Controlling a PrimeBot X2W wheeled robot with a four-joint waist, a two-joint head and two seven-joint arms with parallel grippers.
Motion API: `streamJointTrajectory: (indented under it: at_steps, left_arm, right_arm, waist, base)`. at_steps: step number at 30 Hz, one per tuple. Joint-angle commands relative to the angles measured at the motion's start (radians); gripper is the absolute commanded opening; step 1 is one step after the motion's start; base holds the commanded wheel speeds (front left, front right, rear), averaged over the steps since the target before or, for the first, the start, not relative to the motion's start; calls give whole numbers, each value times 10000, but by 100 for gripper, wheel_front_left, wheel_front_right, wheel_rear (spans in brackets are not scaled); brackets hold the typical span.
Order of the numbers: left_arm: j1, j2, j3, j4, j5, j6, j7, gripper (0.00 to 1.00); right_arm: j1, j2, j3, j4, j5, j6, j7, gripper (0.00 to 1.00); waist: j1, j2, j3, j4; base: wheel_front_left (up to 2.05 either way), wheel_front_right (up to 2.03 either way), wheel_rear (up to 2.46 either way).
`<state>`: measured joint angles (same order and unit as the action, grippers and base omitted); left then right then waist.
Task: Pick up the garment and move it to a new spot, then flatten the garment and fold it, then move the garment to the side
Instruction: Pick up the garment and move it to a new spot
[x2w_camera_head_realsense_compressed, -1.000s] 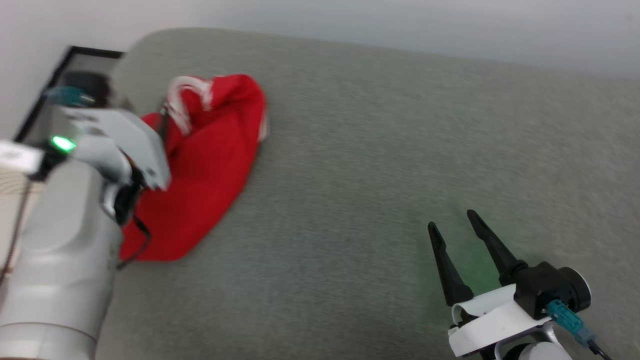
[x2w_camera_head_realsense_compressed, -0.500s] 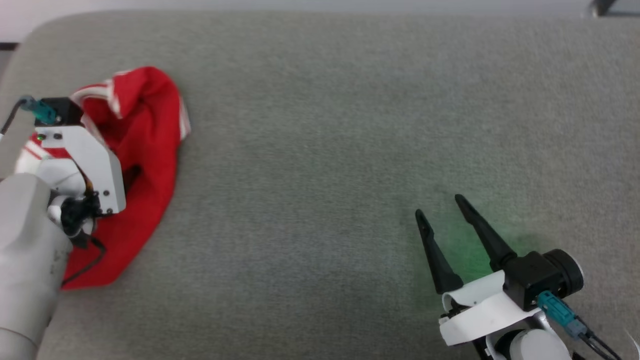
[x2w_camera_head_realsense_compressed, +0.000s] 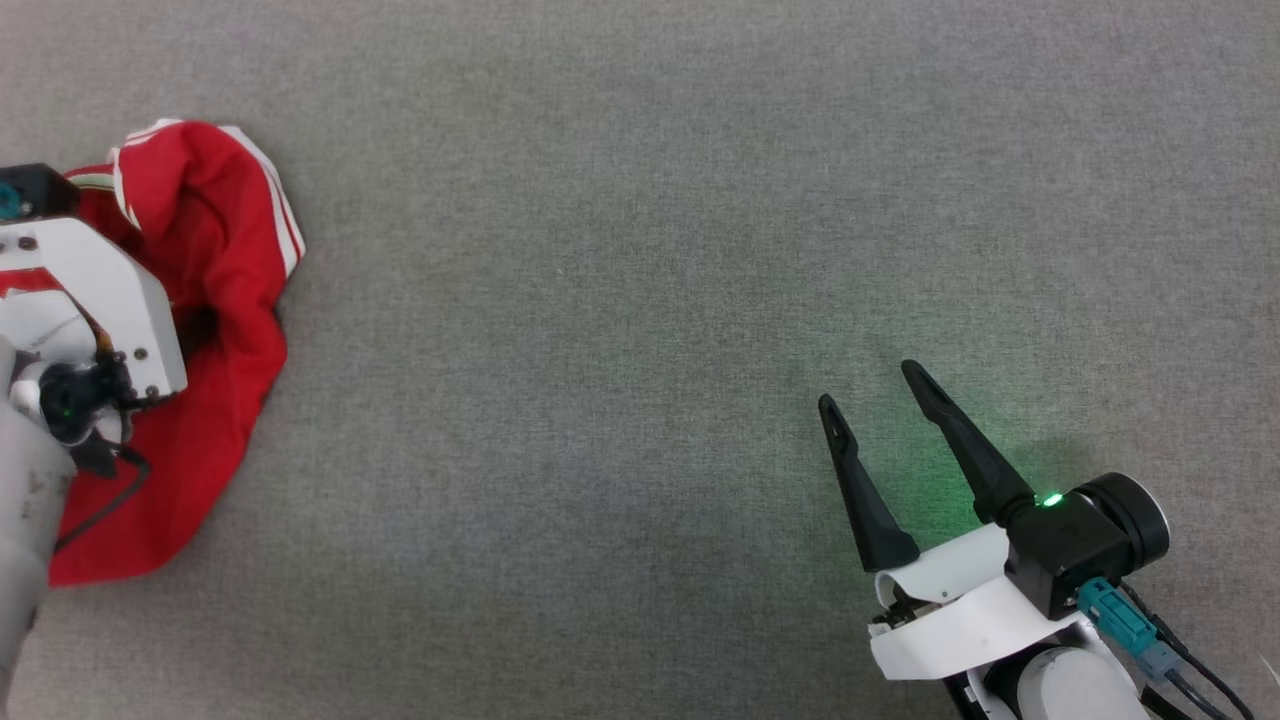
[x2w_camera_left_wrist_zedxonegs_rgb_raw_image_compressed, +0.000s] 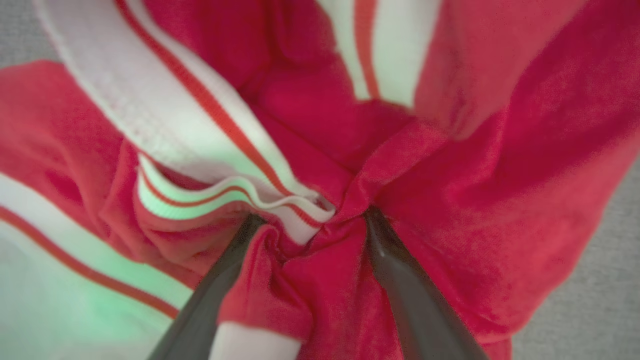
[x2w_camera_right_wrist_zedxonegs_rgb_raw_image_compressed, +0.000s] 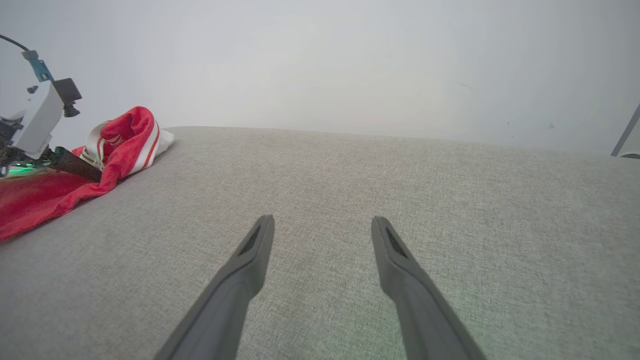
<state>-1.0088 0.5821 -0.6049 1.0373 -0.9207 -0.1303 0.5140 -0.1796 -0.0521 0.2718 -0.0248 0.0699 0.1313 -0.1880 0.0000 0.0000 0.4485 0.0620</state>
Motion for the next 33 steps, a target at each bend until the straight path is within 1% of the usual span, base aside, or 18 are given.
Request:
streamJointTrajectory:
  at_steps: [1,3,5,11,17,21,25,30,33]
  left_arm:
    - [763,-832,-309,150,-104,3,82,0]
    - [795,-831,-306,81,-397,2,-53,0]
    - [709,-674,-265,81,-610,1,-383,0]
    - [367,-409,-441,-68,-852,1,-1467,0]
    - [97,-313,-916,-924,-1216,-8,-2261,0]
    - [-135,-584,-1368,-1982,-1759,-8,-2241,0]
    - [-212,-773,-1959,-3333,-2303,-8,-2074,0]
    - [-596,-1110,-2794,-5034,-2861,-8,-1904,0]
    - [-937,-1470,-3114,-5831,-3276,-8,-1992,0]
  right_arm:
    - [-152,29,40,-45,37,-10,0,100]
    - [-166,29,30,-49,53,-10,18,100]
    - [-181,29,26,-15,72,-10,26,100]
    - [-118,29,-32,162,226,-10,-81,100]
    - [131,30,-166,473,576,-10,-302,100]
    - [324,27,-295,658,805,-10,-439,100]
    - [469,28,-455,765,1004,-10,-574,100]
    - [502,28,-697,845,1312,-10,-701,100]
    - [490,30,-823,874,1440,-10,-743,100]
  waist:
    - [0,0,-12,11]
    - [0,0,-54,38]
    - [0,0,-118,51]
    - [0,0,-516,43]
    - [0,0,-1262,-85]
    - [0,0,-1720,-322]
    - [0,0,-1972,-705]
    - [0,0,-1957,-1300]
    - [0,0,-1866,-1657]
  base:
    - [0,0,0]
    - [0,0,0]
    - [0,0,0]
    - [0,0,0]
    - [0,0,0]
    - [0,0,0]
    - [0,0,0]
    - [0,0,0]
    - [0,0,0]
